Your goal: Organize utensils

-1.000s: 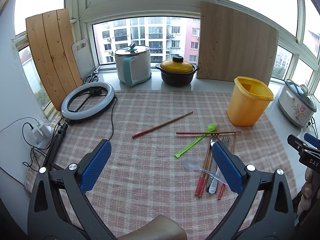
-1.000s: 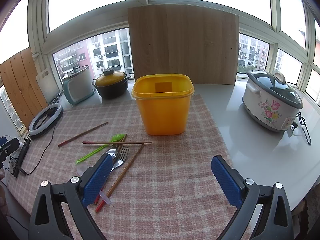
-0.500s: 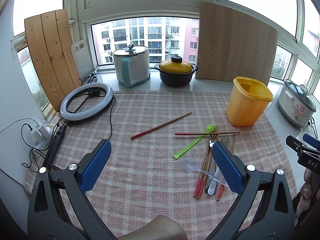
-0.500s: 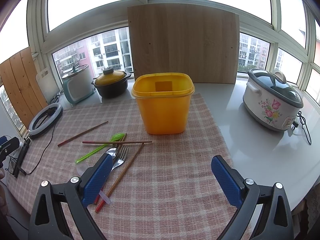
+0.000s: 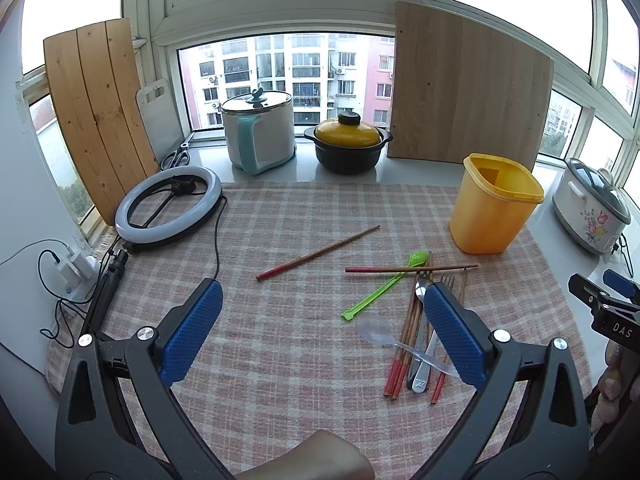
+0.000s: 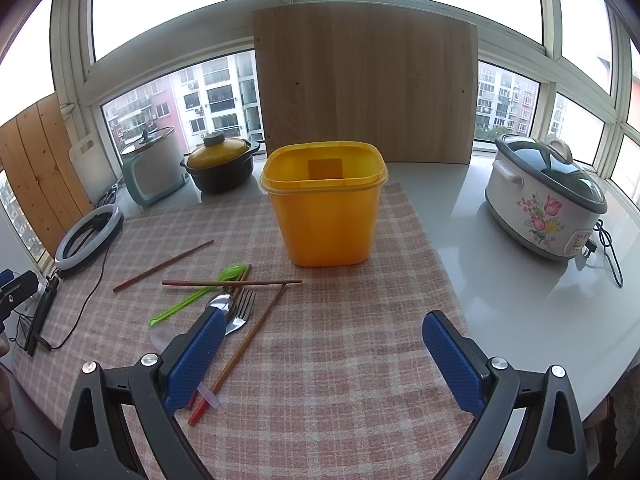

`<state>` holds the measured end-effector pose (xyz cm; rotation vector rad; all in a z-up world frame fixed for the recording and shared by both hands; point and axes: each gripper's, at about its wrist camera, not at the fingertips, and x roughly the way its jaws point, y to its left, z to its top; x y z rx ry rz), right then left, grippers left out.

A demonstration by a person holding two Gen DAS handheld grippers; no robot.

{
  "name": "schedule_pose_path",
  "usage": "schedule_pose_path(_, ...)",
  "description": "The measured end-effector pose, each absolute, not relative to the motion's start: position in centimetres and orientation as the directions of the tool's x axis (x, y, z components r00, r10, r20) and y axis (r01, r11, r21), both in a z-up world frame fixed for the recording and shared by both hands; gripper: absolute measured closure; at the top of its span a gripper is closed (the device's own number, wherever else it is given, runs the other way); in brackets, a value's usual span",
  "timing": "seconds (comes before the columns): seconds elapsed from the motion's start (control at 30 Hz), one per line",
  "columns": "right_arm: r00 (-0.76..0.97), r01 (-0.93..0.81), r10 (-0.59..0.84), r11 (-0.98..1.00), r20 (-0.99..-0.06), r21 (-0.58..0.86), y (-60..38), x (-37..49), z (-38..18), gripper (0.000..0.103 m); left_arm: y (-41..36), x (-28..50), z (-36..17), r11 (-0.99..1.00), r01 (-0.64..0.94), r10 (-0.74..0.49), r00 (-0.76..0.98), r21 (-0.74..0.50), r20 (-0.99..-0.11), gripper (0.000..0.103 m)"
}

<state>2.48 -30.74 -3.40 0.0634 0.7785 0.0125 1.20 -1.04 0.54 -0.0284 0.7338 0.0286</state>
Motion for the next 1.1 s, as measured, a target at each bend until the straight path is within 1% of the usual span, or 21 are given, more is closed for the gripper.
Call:
schedule_pose_path(0.4, 0.702, 0.022, 0.037, 0.997, -0.711, 0.073, -31.0, 2.7, -3.7, 0.003, -1.3, 1.4, 0.5, 0.999, -0.036, 0.014, 0.743, -0.018, -0.669, 0.001)
schedule_pose_path(0.7, 0.689, 0.031, 0.039, 0.996, -0.724, 0.082, -31.1, 3.0, -4.1, 0.003, -2.7, 2.7, -0.3, 0.999, -0.029, 0.007, 0.739, -0.022, -0.673, 0.001)
schedule_pose_path(1.1, 0.675, 0.041, 0.037, 0.995, -0.737, 0.087, -30.7, 3.4, -4.3, 0.003, -2.8, 3.3, -1.1, 0.999, -0.026, 0.003, 0.738, -0.025, -0.675, 0.001)
